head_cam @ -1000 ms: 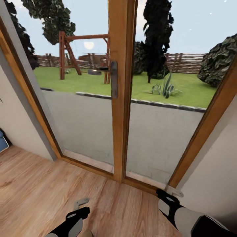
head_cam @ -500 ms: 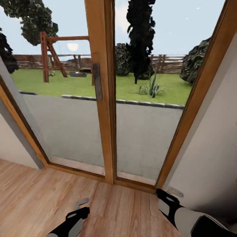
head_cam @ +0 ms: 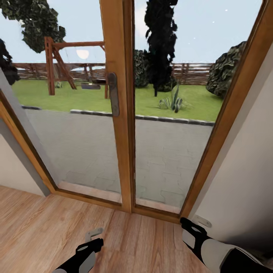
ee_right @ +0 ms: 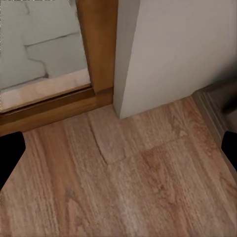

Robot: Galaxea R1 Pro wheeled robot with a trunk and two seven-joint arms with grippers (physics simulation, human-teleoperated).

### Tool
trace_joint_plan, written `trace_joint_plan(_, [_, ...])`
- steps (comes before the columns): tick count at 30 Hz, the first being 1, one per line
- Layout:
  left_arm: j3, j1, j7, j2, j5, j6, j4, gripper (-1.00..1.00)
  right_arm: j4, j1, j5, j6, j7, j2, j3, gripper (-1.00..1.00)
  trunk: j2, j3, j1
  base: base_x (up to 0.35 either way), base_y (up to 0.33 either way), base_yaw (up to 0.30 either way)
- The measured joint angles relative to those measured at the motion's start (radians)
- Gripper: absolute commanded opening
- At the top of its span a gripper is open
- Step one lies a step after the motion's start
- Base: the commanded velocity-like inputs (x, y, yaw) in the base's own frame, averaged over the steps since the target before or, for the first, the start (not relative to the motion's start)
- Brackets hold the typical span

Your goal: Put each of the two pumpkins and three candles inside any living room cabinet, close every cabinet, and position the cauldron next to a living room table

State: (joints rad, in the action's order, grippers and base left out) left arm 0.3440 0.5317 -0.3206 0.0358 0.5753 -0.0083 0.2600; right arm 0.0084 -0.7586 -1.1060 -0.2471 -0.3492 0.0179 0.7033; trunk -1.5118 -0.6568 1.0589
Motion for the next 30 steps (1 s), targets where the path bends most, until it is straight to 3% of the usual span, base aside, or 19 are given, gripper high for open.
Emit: trace_joint_plan(30, [0.0, 0.0, 0.0, 0.001, -0.001, -0.007, 0.0, 1.0, 0.0, 0.0, 0.0, 0.0, 0.001, 0.0, 0.0, 1.0, 0.0, 0.0, 0.0, 0.027, 0.047, 0.0])
